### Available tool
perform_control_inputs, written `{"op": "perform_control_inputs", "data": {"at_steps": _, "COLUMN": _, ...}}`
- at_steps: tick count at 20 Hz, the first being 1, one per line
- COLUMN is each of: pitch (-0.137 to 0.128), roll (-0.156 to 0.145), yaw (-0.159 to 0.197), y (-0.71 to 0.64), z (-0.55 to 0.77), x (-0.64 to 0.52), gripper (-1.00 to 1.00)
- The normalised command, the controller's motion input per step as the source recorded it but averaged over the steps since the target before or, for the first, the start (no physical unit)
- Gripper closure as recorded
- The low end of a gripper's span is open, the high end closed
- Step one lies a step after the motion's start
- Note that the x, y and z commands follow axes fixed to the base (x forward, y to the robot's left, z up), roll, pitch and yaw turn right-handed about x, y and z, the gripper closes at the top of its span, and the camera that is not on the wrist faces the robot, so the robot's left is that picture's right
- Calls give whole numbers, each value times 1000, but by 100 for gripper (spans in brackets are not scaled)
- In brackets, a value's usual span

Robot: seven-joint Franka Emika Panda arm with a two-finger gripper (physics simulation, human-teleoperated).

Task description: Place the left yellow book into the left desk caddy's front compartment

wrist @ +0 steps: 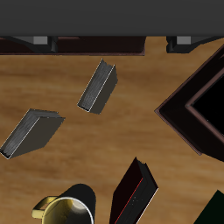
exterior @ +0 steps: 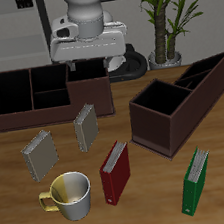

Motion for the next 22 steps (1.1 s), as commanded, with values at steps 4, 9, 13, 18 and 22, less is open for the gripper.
{"op": "perform_control_inputs", "data": {"at_steps": 4, "pitch": -16, "roll": 80, "yaw": -29, "y": -151, "z": -147, "x": -42, "gripper": -100}}
{"op": "perform_control_inputs", "data": {"at_steps": 9, "pitch": -10, "roll": 47, "yaw": -10, "y": -260, "z": -211, "x": 14, "gripper": -100}}
{"op": "perform_control_inputs", "data": {"at_steps": 13, "pitch": -16, "roll": -18, "yaw": -43, "y": -229, "z": -207, "x": 28, "gripper": -100}}
{"op": "perform_control_inputs", "data": {"at_steps": 18, "pitch": -37, "roll": -27, "yaw": -39, "y": -177, "z": -245, "x": 26, "gripper": -100}}
{"op": "perform_control_inputs", "data": {"at_steps": 22, "pitch": -27, "roll": -20, "yaw": -70, "y": -83, "z": -344, "x": 54, "gripper": -100}}
